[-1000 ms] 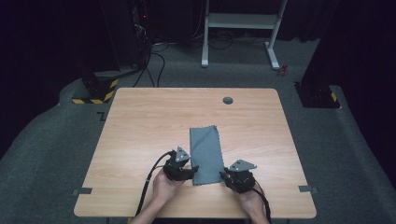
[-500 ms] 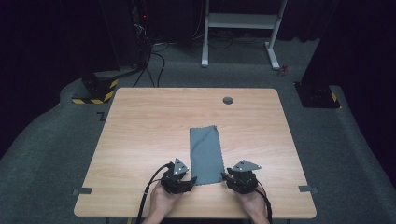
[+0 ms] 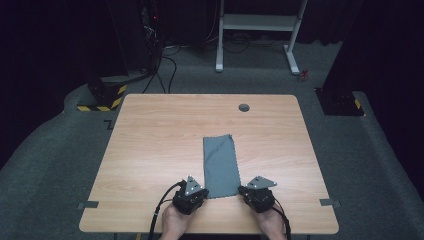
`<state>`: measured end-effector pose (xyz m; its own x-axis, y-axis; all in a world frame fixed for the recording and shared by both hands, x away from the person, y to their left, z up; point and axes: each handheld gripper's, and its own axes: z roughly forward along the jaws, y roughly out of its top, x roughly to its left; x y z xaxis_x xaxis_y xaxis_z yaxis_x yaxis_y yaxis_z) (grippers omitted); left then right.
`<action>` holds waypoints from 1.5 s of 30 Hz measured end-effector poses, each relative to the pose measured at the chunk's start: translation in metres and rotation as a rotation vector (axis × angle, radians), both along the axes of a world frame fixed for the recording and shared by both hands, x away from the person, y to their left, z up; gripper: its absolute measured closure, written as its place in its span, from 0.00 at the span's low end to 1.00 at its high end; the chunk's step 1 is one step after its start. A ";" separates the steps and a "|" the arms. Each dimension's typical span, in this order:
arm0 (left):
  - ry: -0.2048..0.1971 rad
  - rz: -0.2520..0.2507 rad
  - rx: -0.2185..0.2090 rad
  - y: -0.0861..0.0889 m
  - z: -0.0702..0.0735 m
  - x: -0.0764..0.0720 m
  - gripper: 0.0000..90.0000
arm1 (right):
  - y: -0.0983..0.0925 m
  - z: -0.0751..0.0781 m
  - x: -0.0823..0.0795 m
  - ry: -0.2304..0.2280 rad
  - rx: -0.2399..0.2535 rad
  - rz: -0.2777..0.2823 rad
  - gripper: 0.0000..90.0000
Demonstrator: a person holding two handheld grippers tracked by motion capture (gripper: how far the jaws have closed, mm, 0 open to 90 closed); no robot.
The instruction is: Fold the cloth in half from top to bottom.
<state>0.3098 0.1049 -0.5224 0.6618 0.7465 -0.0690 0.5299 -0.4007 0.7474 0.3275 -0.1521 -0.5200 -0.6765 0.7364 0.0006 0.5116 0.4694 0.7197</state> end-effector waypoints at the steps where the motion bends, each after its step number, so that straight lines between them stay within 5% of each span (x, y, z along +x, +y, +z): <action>1: 0.002 0.002 -0.004 0.000 0.000 0.000 0.98 | 0.001 0.000 -0.001 0.003 -0.003 -0.003 0.99; 11: 0.047 -0.006 -0.051 0.013 -0.001 0.001 1.00 | 0.003 0.000 -0.008 0.007 0.013 0.016 1.00; 33: 0.050 -0.016 -0.049 0.030 0.000 -0.006 0.99 | 0.018 0.000 -0.023 0.006 0.005 0.075 0.99; 42: 0.059 -0.033 -0.106 0.035 0.008 0.009 0.68 | 0.008 0.007 -0.015 -0.002 0.062 0.047 0.88; 45: 0.053 -0.034 -0.083 0.034 0.010 0.021 0.61 | 0.004 0.010 -0.008 -0.001 0.083 0.038 0.83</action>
<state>0.3312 0.1387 -0.5128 0.6806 0.7137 -0.1654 0.5568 -0.3571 0.7500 0.3195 -0.1484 -0.5098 -0.7040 0.7077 0.0595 0.4936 0.4273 0.7575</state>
